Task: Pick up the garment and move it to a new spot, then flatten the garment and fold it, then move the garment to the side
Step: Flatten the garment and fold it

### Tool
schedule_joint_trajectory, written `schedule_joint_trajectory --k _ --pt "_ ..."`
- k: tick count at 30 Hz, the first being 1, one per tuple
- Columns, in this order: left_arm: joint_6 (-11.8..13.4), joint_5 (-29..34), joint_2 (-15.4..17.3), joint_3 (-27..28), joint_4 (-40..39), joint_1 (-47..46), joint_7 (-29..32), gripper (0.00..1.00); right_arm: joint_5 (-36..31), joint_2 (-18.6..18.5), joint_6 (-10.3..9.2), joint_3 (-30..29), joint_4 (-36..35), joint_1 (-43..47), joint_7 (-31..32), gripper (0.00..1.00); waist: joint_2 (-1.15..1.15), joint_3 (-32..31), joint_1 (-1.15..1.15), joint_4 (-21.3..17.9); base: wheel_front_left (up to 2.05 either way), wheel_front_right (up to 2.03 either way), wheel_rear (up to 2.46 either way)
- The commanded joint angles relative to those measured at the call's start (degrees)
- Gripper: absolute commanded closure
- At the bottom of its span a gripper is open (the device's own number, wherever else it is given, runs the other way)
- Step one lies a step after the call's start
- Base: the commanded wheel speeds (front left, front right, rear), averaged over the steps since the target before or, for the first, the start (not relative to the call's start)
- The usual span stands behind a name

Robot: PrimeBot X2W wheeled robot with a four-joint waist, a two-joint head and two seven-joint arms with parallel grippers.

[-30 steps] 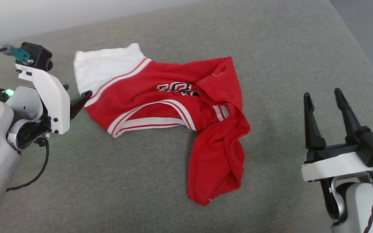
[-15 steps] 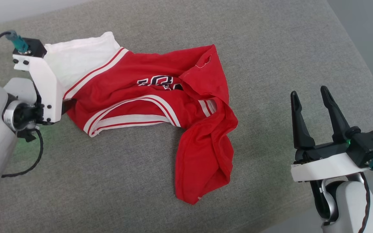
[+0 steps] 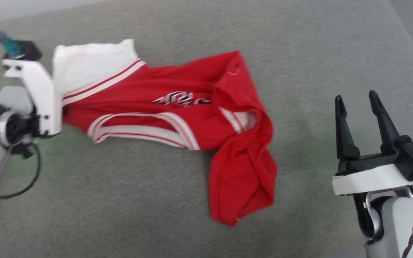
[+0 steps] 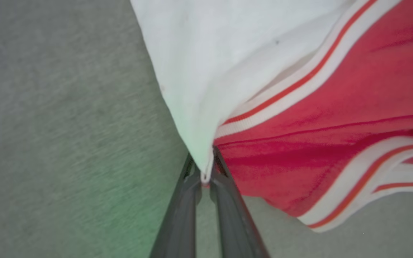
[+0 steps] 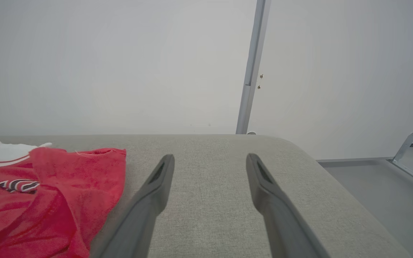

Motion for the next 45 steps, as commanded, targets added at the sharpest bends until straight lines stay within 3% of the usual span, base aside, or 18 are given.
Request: schedule_joint_trajectory --k 1,5,13,20,21,22,23,24,33,45 --pt "1.0 0.2 1.9 -0.3 -0.1 2.7 0.7 1.0 -0.5 0.0 -0.02 -0.4 0.1 0.4 0.5 0.0 0.0 -0.9 0.0 1.7 0.0 0.0 0.0" --pt "3.2 -1.7 5.1 1.4 -6.3 6.4 0.3 1.0 -1.3 0.0 -0.02 -1.0 -0.1 0.9 1.6 0.0 0.0 -2.1 0.0 4.2 0.0 0.0 0.0" --pt "11.4 -5.8 12.1 2.9 -20.3 20.4 1.2 1.0 -2.0 0.0 -0.02 -0.4 -1.2 1.8 3.9 0.0 0.0 -4.1 0.0 7.3 0.0 0.0 0.0" --pt "16.0 -9.0 13.2 4.1 -28.3 28.7 -0.6 1.0 -1.6 0.0 -0.02 1.5 -2.0 2.5 6.0 0.0 0.0 -5.2 0.0 9.0 0.0 0.0 0.0" --pt "16.1 -9.0 13.2 4.2 -29.1 29.0 -1.1 0.75 -1.8 0.0 -0.02 1.8 -2.1 2.6 6.4 0.0 0.0 -5.3 0.0 9.2 0.0 0.0 0.0" --pt "16.3 -8.9 13.3 4.4 -29.7 29.2 -1.7 0.35 -1.8 0.0 -0.02 2.5 -2.2 2.8 6.8 0.0 0.0 -5.4 0.0 9.3 0.0 0.0 0.0" --pt "16.5 -9.0 13.4 4.7 -30.3 29.3 -2.1 0.1 -1.4 0.0 -0.02 3.0 -2.3 2.9 7.1 0.0 0.0 -5.5 0.0 9.4 0.0 0.0 0.0" --pt "16.7 -9.0 13.5 4.8 -30.9 29.5 -2.4 0.0 -1.4 0.0 -0.02 3.6 -2.3 3.0 7.6 0.0 0.0 -5.7 0.0 9.4 0.0 0.0 0.0" --pt "14.9 -6.6 13.3 6.8 -34.9 30.0 -10.1 0.0 -0.1 0.0 -0.02 10.2 -2.0 3.6 14.9 0.0 0.0 -6.3 0.0 10.4 0.0 0.0 0.0" --pt "10.9 -1.5 11.7 11.6 -39.1 35.1 -32.5 0.0 7.6 -6.9 -0.02 17.0 -5.8 4.5 33.6 0.0 0.0 -5.9 0.0 14.1 0.0 0.0 0.0"
